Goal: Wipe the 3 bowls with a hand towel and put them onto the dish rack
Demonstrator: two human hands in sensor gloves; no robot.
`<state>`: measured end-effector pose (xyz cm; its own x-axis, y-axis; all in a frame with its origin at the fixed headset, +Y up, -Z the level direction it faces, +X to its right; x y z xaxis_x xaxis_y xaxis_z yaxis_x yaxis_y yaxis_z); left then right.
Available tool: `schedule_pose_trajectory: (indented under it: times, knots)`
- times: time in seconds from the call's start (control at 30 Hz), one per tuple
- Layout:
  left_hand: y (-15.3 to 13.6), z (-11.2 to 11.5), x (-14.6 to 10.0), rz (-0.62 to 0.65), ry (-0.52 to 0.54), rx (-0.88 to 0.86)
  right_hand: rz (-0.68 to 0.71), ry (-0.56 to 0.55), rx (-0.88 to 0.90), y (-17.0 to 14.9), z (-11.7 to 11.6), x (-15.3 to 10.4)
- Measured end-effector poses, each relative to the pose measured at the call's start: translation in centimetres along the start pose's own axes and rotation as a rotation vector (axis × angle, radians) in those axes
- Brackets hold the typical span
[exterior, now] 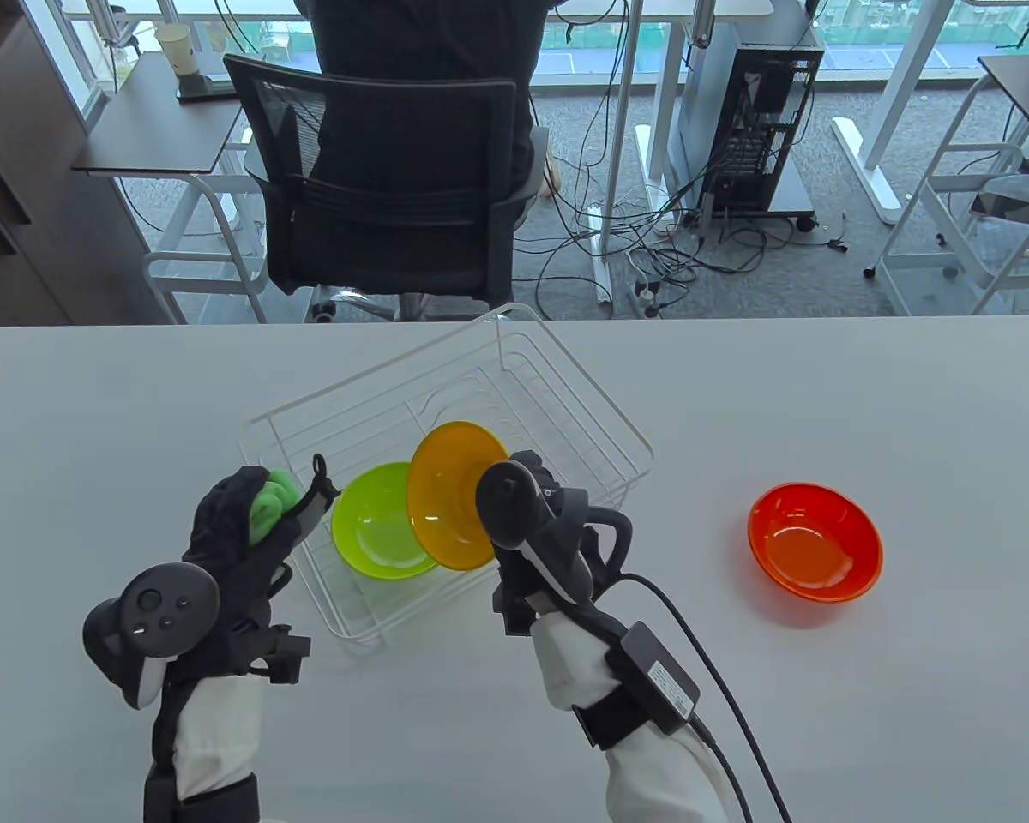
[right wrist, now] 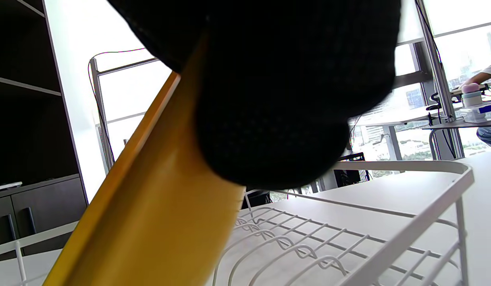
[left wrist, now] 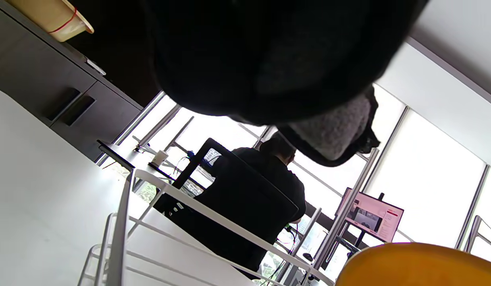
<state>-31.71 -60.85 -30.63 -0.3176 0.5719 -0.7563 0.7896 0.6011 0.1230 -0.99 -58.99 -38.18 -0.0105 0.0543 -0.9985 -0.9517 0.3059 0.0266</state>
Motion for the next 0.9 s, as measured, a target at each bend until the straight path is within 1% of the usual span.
schedule_pose_trajectory:
  times: [0.07, 0.13, 0.3, 0.47, 0.63, 0.9]
  knots:
    - [-1.1, -1.0, 0.0, -0.042, 0.034, -0.034, -0.001, 0.009, -0.040, 1.1, -0.5, 0.4]
    - [-1.6, -1.4, 0.0, -0.060, 0.047, -0.065, -0.006, 0.020, -0.077, 2.1, -1.1, 0.8]
    - [-1.3, -1.6, 0.1, -0.071, 0.051, -0.157, -0.009, 0.027, -0.134, 3.7, -2.5, 1.2]
    - [-1.2, -1.2, 0.0, -0.063, 0.035, -0.131, -0.026, 0.055, -0.151, 4.4, -3.8, 1.7]
    - [-1.0, -1.0, 0.0, -0.075, 0.024, -0.184, -0.050, 0.077, -0.143, 4.9, -4.6, 2.3]
    - [-1.1, -0.8, 0.1, -0.085, 0.010, -0.212, -0.101, 0.125, -0.110, 4.8, -5.8, 3.2]
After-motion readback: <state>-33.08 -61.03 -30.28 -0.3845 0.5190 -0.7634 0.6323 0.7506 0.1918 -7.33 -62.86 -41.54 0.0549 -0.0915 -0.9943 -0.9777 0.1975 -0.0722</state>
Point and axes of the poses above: the tracker on the back of each hand, its own y axis roughly to the thumb side, its own x axis roughly from the wrist to the fingertips, z = x × y, the point moved 5 cm from there along x, roughly from the wrist to the fingertips, and after that the axes turned 13 degrees about y, right-handed, at the moved point
